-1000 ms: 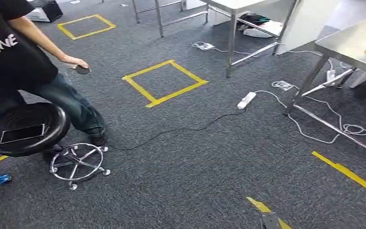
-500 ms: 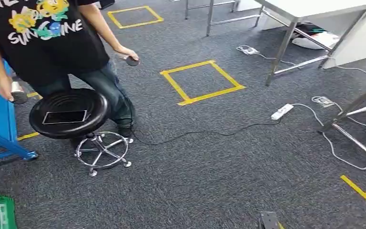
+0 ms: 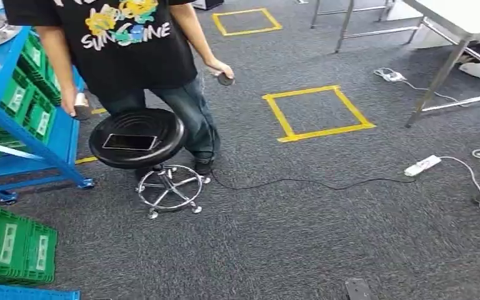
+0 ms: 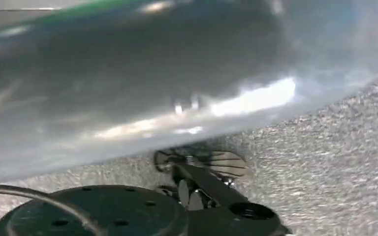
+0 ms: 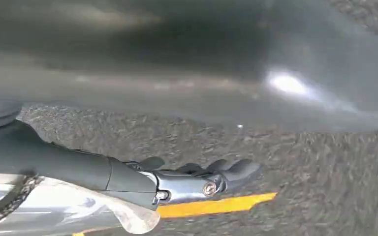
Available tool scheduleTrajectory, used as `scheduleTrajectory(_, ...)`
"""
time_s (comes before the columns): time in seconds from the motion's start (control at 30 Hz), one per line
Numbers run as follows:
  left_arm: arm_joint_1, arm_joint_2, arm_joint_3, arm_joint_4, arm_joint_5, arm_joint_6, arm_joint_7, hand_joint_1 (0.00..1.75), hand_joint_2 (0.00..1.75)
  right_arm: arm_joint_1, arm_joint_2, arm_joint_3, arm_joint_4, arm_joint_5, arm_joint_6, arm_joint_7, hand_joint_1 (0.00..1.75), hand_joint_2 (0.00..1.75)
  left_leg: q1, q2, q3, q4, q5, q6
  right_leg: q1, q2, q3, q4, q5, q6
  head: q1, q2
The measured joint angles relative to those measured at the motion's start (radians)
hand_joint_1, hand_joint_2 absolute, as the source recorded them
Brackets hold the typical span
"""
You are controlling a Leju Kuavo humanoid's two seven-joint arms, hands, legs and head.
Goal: Take the parts from the cabinet and place them on the table.
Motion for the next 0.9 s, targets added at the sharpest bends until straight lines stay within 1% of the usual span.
scheduleTrajectory(0.03,0.002,0.0,0.003,0.0,-0.001,0.0,0.0,0.0,0.0,-0.001,0.0,0.0,0.0,0.0,0.0,0.0,0.0,0.0,0.001,0.001,0.0,-0.002,0.016,-0.001,0.0,-0.014,0.004,0.0,-0.003,0.001,-0.001,0.0)
scheduleTrajectory(0.07,0.005,0.0,0.005,0.0,-0.002,-0.001,0.0,0.0,0.0,-0.002,0.0,0.0,0.0,0.0,0.0,0.0,0.0,0.0,0.002,0.003,0.02,-0.043,0.049,-0.001,0.0,-0.027,0.007,0.0,-0.007,0.001,-0.001,0.0)
scheduleTrajectory(0.1,0.005,0.0,0.006,0.0,-0.004,-0.002,0.0,0.0,0.0,-0.003,0.0,0.0,0.0,0.0,-0.001,0.0,0.0,0.0,0.001,0.01,0.061,-0.124,0.097,0.002,0.001,-0.04,0.014,0.0,-0.011,0.003,-0.001,0.0)
scheduleTrajectory(0.13,0.005,0.0,0.007,0.0,-0.006,-0.002,0.0,0.0,0.0,-0.004,0.0,0.0,0.0,0.001,-0.002,0.0,0.0,0.0,0.0,0.028,0.111,-0.22,0.142,0.007,0.001,-0.052,0.021,0.0,-0.016,0.005,0.0,0.0)
scheduleTrajectory(0.17,0.004,0.0,0.01,0.0,-0.008,-0.003,0.0,0.0,0.0,-0.004,0.0,0.0,0.0,0.001,-0.002,0.0,0.0,0.0,-0.008,0.079,0.143,-0.284,0.148,0.014,0.002,-0.061,0.025,0.0,-0.02,0.009,-0.001,0.0)
scheduleTrajectory(0.2,-0.001,0.0,0.012,0.0,-0.009,-0.004,0.0,0.0,0.0,-0.004,0.0,0.0,0.0,0.002,-0.003,0.0,0.0,0.0,-0.02,0.092,0.151,-0.299,0.137,0.019,0.009,-0.072,0.019,0.002,-0.027,0.019,-0.002,0.0)
scheduleTrajectory(0.23,-0.003,0.0,0.013,0.0,-0.012,-0.006,-0.001,0.0,0.0,-0.004,0.0,0.0,0.0,0.002,-0.003,0.0,0.0,0.0,-0.019,0.082,0.148,-0.297,0.137,0.024,0.009,-0.085,0.031,0.0,-0.03,0.024,0.0,0.0)
scheduleTrajectory(0.27,-0.002,0.0,0.014,0.0,-0.015,-0.006,-0.001,0.0,0.0,-0.005,0.0,0.0,0.0,0.003,-0.003,0.0,0.0,0.0,-0.021,0.07,0.146,-0.296,0.136,0.026,0.008,-0.094,0.027,-0.001,-0.032,0.027,-0.002,0.0)
scheduleTrajectory(0.3,0.002,0.001,0.016,0.0,-0.018,-0.006,-0.001,0.0,0.0,-0.008,0.0,0.0,0.0,0.004,-0.003,0.0,0.0,0.0,-0.024,0.059,0.144,-0.298,0.135,0.031,0.005,-0.105,0.039,-0.006,-0.032,0.031,-0.002,0.0)
scheduleTrajectory(0.33,0.003,0.001,0.019,0.0,-0.019,-0.006,-0.001,0.0,0.0,-0.011,0.001,0.0,-0.001,0.005,-0.004,0.0,0.0,0.0,-0.016,0.048,0.154,-0.312,0.142,0.039,0.005,-0.101,0.045,-0.005,-0.038,0.039,-0.004,0.0)
scheduleTrajectory(0.37,0.006,0.001,0.021,0.0,-0.022,-0.006,-0.001,0.0,0.0,-0.014,0.001,0.0,-0.001,0.006,-0.004,-0.001,0.0,0.0,-0.013,0.041,0.159,-0.318,0.145,0.041,0.001,-0.037,0.033,0.01,-0.052,0.043,0.002,0.0)
scheduleTrajectory(0.4,0.003,0.002,0.022,0.0,-0.023,-0.006,-0.001,0.0,0.0,-0.015,0.001,-0.001,-0.001,0.006,-0.005,-0.002,0.0,0.0,-0.01,0.031,0.158,-0.318,0.145,0.046,-0.001,0.003,0.008,0.062,-0.084,0.044,0.003,0.0)
scheduleTrajectory(0.43,-0.001,0.001,0.023,0.0,-0.027,-0.006,-0.001,0.0,0.0,-0.012,0.001,-0.002,-0.001,0.006,-0.005,-0.002,0.0,0.0,-0.01,0.019,0.157,-0.318,0.145,0.049,-0.003,0.017,-0.032,0.144,-0.123,0.045,0.006,0.0)
scheduleTrajectory(0.47,-0.002,0.001,0.024,0.0,-0.029,-0.008,-0.001,0.0,0.0,-0.007,0.001,-0.003,-0.001,0.006,-0.005,-0.001,0.0,0.0,-0.01,0.006,0.157,-0.318,0.144,0.051,-0.003,0.022,-0.076,0.227,-0.154,0.047,0.005,0.0)
scheduleTrajectory(0.5,-0.003,0.001,0.025,0.0,-0.03,-0.009,-0.001,0.0,0.0,-0.003,0.001,-0.005,-0.001,0.007,-0.005,-0.001,0.0,0.0,-0.01,-0.01,0.158,-0.317,0.143,0.052,-0.003,0.024,-0.119,0.297,-0.17,0.049,0.005,0.0)
scheduleTrajectory(0.53,-0.002,0.001,0.027,0.0,-0.031,-0.009,-0.001,0.0,0.0,-0.001,0.001,-0.008,-0.001,0.008,-0.005,-0.001,0.0,0.0,-0.01,-0.024,0.159,-0.317,0.143,0.052,-0.003,0.024,-0.139,0.313,-0.158,0.05,0.005,0.0)
scheduleTrajectory(0.57,-0.002,0.001,0.028,0.0,-0.033,-0.009,-0.001,0.0,0.0,-0.001,0.001,-0.009,-0.001,0.009,-0.006,-0.001,0.0,0.0,-0.009,-0.038,0.161,-0.317,0.142,0.051,-0.004,0.024,-0.136,0.284,-0.123,0.05,0.005,0.0)
scheduleTrajectory(0.6,-0.001,0.001,0.028,0.0,-0.033,-0.009,-0.001,0.0,0.0,-0.002,0.001,-0.009,-0.001,0.009,-0.006,-0.001,0.0,0.0,-0.007,-0.052,0.164,-0.316,0.14,0.048,-0.006,0.026,-0.114,0.222,-0.075,0.051,0.005,0.0)
scheduleTrajectory(0.63,-0.001,0.001,0.029,0.001,-0.034,-0.009,-0.001,0.0,0.0,-0.003,0.001,-0.009,-0.001,0.01,-0.006,-0.001,0.0,0.0,-0.005,-0.067,0.167,-0.314,0.137,0.044,-0.011,0.04,-0.077,0.132,-0.02,0.054,0.005,0.0)
scheduleTrajectory(0.67,-0.002,0.001,0.029,0.001,-0.036,-0.009,-0.001,0.0,0.0,-0.003,0.001,-0.01,-0.001,0.01,-0.006,-0.001,0.0,0.0,-0.004,-0.08,0.167,-0.31,0.133,0.037,-0.019,0.089,-0.046,0.052,0.015,0.058,0.006,0.0)
scheduleTrajectory(0.7,-0.004,0.002,0.029,0.001,-0.037,-0.009,-0.001,0.0,0.0,-0.002,0.001,-0.01,-0.001,0.01,-0.006,-0.001,0.0,0.0,-0.009,-0.09,0.162,-0.302,0.13,0.031,-0.022,0.137,-0.036,0.035,-0.004,0.06,0.005,0.0)
scheduleTrajectory(0.73,-0.006,0.003,0.029,0.001,-0.039,-0.009,-0.001,0.0,0.0,-0.002,0.001,-0.01,0.0,0.01,-0.007,-0.001,0.0,0.0,-0.006,-0.103,0.153,-0.296,0.13,0.027,-0.023,0.127,-0.021,0.025,-0.009,0.049,0.003,0.0)
scheduleTrajectory(0.77,-0.005,0.003,0.029,0.001,-0.039,-0.009,-0.001,0.0,0.0,-0.001,0.001,-0.01,0.0,0.011,-0.007,-0.001,0.0,0.0,-0.004,-0.113,0.148,-0.298,0.134,0.021,-0.02,0.116,-0.024,0.026,-0.008,0.046,0.004,0.0)
scheduleTrajectory(0.8,-0.004,0.003,0.029,0.001,-0.039,-0.009,-0.001,0.0,0.0,0.0,0.001,-0.01,0.0,0.011,-0.007,-0.001,0.0,0.0,-0.003,-0.119,0.147,-0.3,0.136,0.018,-0.018,0.113,-0.024,0.028,-0.009,0.044,0.005,0.0)
scheduleTrajectory(0.9,-0.004,0.003,0.029,0.001,-0.039,-0.009,-0.001,0.0,0.0,0.001,0.001,-0.01,0.0,0.011,-0.007,-0.001,0.0,0.0,-0.002,-0.12,0.147,-0.3,0.136,0.018,-0.018,0.112,-0.024,0.029,-0.009,0.043,0.005,0.0)
